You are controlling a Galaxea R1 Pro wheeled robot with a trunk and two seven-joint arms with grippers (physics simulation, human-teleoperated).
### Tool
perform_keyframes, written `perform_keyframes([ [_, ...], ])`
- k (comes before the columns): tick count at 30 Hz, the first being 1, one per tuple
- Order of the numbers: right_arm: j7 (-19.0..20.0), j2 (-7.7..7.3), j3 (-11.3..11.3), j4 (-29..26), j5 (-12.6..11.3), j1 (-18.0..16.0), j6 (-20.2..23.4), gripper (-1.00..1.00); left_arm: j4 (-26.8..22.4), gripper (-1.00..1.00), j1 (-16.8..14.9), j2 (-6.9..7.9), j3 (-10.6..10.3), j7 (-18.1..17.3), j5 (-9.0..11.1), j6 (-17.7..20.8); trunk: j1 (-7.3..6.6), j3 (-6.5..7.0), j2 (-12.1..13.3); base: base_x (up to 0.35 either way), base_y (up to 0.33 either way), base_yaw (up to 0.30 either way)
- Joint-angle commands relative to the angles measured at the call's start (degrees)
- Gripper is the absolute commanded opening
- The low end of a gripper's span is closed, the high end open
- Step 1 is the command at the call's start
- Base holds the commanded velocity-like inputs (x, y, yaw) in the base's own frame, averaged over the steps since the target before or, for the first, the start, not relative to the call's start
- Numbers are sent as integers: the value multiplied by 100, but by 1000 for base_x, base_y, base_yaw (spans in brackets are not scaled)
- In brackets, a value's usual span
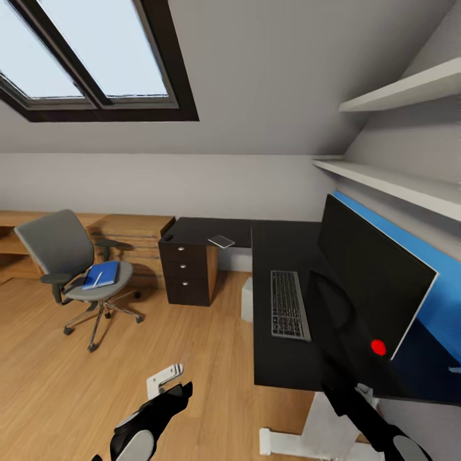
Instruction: In the bedroom, organize the workspace by keeping the computer under the desk, ensuring the monitor is on the desk, placing the keyboard on the desk next to the monitor, placing the mouse on the desk next to the keyboard, moving the folder from the swivel chair onto the desk next to the mouse, stacking the notebook on top of the folder with the pen on top of the notebook, and positioning the swivel chair next to the desk.
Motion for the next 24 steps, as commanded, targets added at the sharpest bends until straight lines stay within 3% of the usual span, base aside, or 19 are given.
perform_keyframes([
  [1,4,2,-5,2,-25,-4,33,100,-6,100,-7,3,-10,38,22,17,-3,-8,-6,-336,0,0],
  [4,-15,18,45,3,-22,-4,35,100,18,100,-7,4,-15,39,28,20,-3,-8,-6,-336,0,0],
  [8,-52,95,340,0,18,-4,21,100,392,100,-7,1,-54,44,21,7,-3,-8,-6,-335,0,0],
  [10,-59,112,515,6,140,-4,-35,100,700,100,-7,-4,-81,45,14,3,-3,-8,-6,-335,0,0],
  [14,-64,128,708,135,700,-4,-302,100,1202,100,-7,-15,-237,50,10,-3,-3,-8,-6,-336,0,0],
  [16,-70,144,795,287,1094,-4,-406,100,1420,100,-7,-14,-394,57,8,-8,-3,-8,-6,-336,0,0],
  [18,-109,211,924,485,1705,-4,-476,100,1703,100,-7,-12,-629,59,2,-15,-3,-8,-6,-336,0,0],
  [21,-183,272,988,635,2204,-4,-548,100,1904,100,-7,-11,-790,57,-13,-23,-3,-8,-6,-336,6,0],
  [22,-326,333,1034,867,2706,-4,-752,100,2104,100,-7,-11,-925,51,-21,-35,-3,-8,-6,-335,58,0],
  [23,-390,361,1045,967,2874,-4,-865,100,2171,100,-7,-11,-964,47,-22,-50,-3,-8,-6,-333,76,0],
  [24,-534,438,1062,1194,3218,-4,-1163,100,2299,100,-7,-10,-1035,28,-25,-103,-3,-8,-6,-324,114,0],
])
